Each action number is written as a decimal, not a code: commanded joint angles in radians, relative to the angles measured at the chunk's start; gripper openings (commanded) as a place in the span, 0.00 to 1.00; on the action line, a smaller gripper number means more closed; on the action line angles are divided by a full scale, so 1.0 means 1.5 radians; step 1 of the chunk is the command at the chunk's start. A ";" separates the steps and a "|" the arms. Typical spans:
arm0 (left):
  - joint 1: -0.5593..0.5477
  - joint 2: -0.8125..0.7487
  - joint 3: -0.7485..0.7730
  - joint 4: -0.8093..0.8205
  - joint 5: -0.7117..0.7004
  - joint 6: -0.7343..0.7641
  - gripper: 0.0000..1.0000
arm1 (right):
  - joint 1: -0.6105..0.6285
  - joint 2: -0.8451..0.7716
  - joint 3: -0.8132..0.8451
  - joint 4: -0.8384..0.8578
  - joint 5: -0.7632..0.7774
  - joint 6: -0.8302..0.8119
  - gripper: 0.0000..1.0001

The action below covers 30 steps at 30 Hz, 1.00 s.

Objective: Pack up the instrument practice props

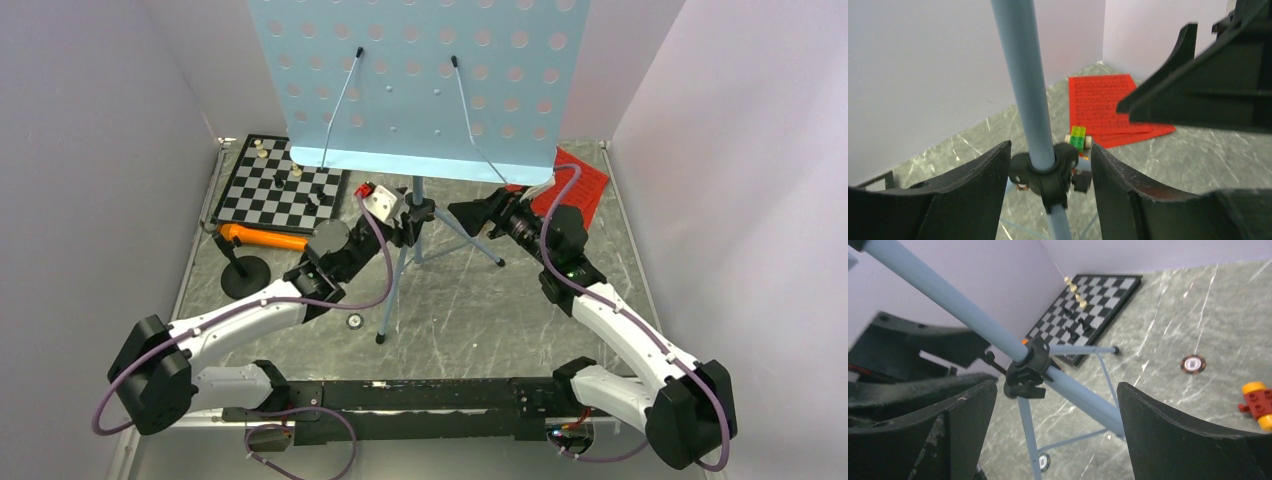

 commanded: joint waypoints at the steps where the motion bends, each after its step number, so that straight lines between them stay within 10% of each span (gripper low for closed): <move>1: -0.009 -0.052 -0.036 -0.023 -0.004 -0.029 0.65 | -0.001 0.002 -0.035 0.186 0.043 -0.014 0.95; 13: -0.018 -0.172 -0.147 -0.092 -0.030 -0.102 0.66 | -0.005 0.157 0.066 0.374 -0.112 -0.091 0.91; 30: -0.025 -0.216 -0.193 -0.128 -0.053 -0.123 0.65 | -0.005 0.361 0.209 0.604 -0.288 0.100 0.82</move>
